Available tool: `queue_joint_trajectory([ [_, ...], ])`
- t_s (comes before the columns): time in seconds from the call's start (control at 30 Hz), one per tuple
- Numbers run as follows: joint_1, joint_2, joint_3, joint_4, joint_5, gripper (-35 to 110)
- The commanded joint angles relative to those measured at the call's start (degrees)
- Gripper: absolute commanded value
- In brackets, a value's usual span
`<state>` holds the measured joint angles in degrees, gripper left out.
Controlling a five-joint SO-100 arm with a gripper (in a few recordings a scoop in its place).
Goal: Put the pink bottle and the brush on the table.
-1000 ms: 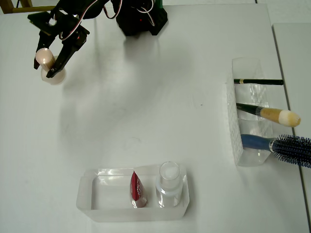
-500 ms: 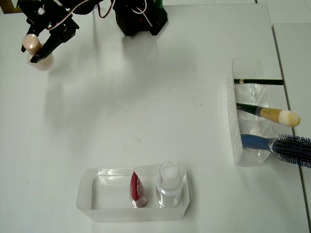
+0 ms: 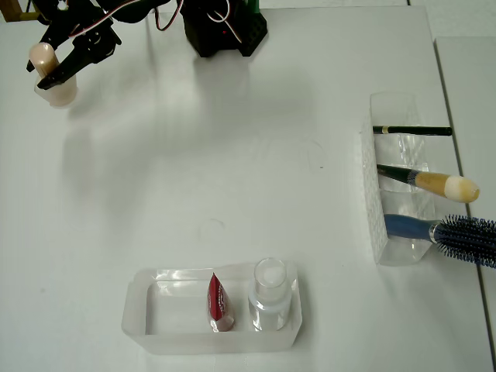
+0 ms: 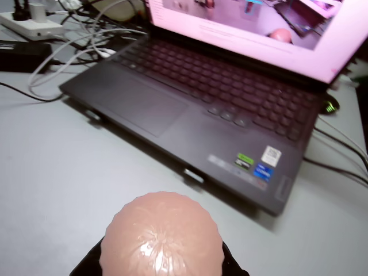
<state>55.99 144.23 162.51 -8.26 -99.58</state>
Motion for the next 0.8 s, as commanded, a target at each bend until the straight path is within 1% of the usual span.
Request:
queue_joint_trajectory([
  [0.0, 2.2, 0.2, 0.4, -3.9, 0.0, 0],
  [0.27, 4.0, -5.7, 1.2, -11.0, 3.8, 0],
  [0.47, 5.1, -11.6, 2.0, -17.6, 4.0, 0],
  [0.77, 5.4, -15.8, 4.2, -22.0, 4.2, 0],
])
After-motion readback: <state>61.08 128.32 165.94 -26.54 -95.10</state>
